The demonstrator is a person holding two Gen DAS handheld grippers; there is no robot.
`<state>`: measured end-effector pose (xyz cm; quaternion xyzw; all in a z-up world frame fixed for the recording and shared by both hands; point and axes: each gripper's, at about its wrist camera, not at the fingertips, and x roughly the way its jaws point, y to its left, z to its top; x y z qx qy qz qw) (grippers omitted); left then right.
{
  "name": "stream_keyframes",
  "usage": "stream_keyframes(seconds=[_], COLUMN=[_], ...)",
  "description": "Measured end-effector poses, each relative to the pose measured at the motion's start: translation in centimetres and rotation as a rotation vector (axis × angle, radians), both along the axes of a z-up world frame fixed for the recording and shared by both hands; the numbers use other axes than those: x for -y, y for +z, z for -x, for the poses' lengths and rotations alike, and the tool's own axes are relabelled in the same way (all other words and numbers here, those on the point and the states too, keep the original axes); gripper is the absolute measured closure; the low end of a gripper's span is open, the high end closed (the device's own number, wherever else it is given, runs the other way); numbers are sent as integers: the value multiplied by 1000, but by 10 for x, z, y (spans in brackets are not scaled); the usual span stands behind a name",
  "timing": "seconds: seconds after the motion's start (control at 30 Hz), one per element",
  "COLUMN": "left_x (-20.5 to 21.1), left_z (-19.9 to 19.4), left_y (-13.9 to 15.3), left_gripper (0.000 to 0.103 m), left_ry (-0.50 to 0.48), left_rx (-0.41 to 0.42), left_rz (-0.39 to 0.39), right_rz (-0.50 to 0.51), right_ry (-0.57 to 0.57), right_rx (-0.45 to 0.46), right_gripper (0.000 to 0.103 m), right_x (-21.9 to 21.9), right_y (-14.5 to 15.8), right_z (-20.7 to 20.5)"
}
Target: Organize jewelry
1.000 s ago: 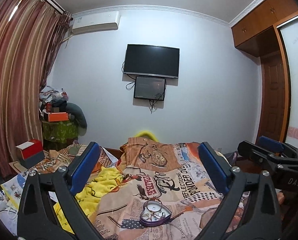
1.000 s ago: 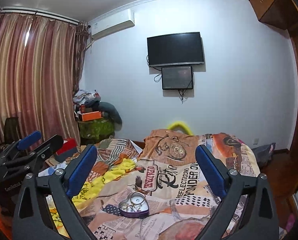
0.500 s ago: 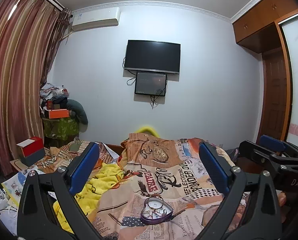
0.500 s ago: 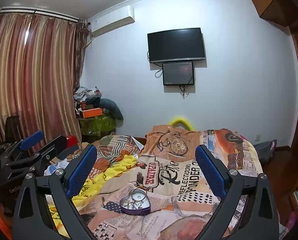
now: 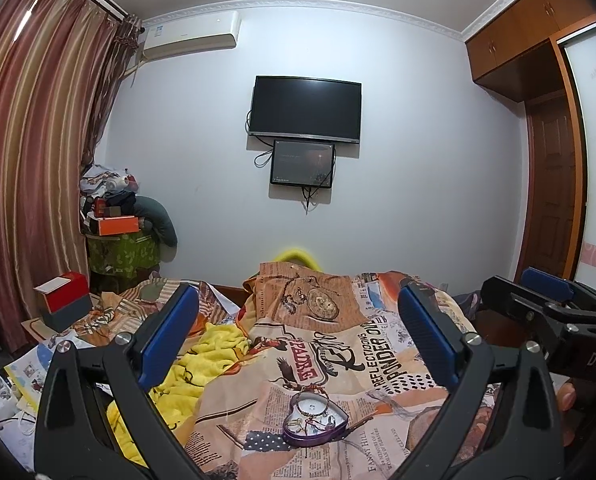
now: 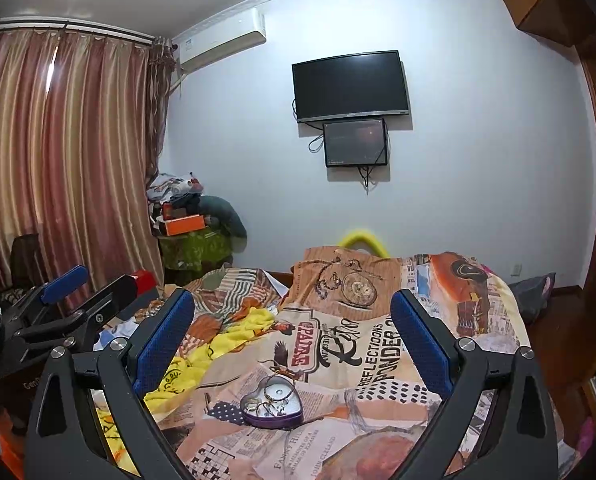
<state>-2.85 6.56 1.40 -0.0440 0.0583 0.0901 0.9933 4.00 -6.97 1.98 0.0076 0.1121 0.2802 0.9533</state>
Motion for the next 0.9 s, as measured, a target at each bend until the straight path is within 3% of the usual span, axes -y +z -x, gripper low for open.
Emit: stream_keyframes(seconds=[0.9], left_x=[7], left_z=[0], left_y=[-1], left_gripper=[3], left_ry=[-36], left_rx=[5], left_rz=[-8], right_rz=[-21], right_ry=[-5], right_rx=[-4], right_gripper=[5], right_x=[4], right_y=[2], right_z=[1])
